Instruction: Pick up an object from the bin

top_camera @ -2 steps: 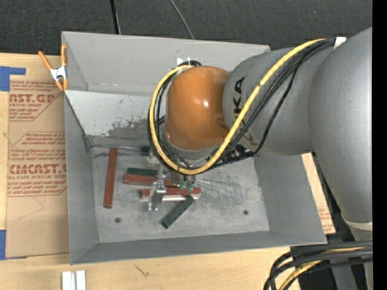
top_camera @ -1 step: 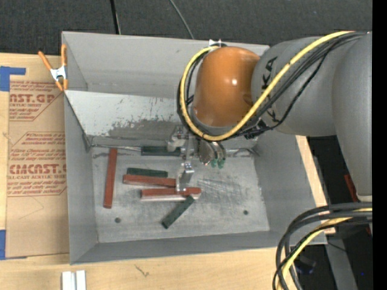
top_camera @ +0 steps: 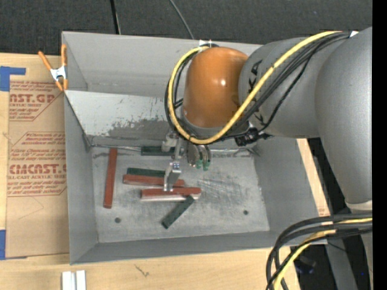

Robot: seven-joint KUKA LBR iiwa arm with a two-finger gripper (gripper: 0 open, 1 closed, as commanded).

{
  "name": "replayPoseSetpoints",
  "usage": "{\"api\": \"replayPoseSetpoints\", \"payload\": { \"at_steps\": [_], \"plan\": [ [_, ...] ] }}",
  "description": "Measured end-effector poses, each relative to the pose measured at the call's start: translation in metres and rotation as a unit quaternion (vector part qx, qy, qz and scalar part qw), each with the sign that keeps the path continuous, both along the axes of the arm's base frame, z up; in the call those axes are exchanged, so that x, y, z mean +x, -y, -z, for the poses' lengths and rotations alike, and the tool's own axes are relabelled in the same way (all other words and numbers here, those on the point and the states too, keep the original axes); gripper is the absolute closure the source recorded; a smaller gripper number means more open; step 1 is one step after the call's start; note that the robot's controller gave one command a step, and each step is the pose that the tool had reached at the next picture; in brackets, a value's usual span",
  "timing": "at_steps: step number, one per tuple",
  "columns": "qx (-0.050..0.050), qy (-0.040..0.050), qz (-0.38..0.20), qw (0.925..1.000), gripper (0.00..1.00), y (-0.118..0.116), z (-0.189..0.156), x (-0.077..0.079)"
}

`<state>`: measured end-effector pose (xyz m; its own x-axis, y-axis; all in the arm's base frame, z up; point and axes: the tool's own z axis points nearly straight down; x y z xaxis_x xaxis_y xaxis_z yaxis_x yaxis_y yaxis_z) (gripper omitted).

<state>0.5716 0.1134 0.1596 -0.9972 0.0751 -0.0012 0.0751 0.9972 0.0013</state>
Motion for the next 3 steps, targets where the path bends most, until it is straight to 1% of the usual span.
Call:
{"api": "replayPoseSetpoints", "payload": {
  "at_steps": [1,2,3],
  "plan": [
    [0.000,0.0021,-0.015,0.9999,0.00,-0.0034,0.0735,0.0172],
    [0.002,0.0053,-0.017,0.9998,1.00,-0.0050,0.0714,0.0205],
    [0.002,0.0053,-0.017,0.9998,1.00,-0.0050,0.0714,0.0205]
  ]
}}
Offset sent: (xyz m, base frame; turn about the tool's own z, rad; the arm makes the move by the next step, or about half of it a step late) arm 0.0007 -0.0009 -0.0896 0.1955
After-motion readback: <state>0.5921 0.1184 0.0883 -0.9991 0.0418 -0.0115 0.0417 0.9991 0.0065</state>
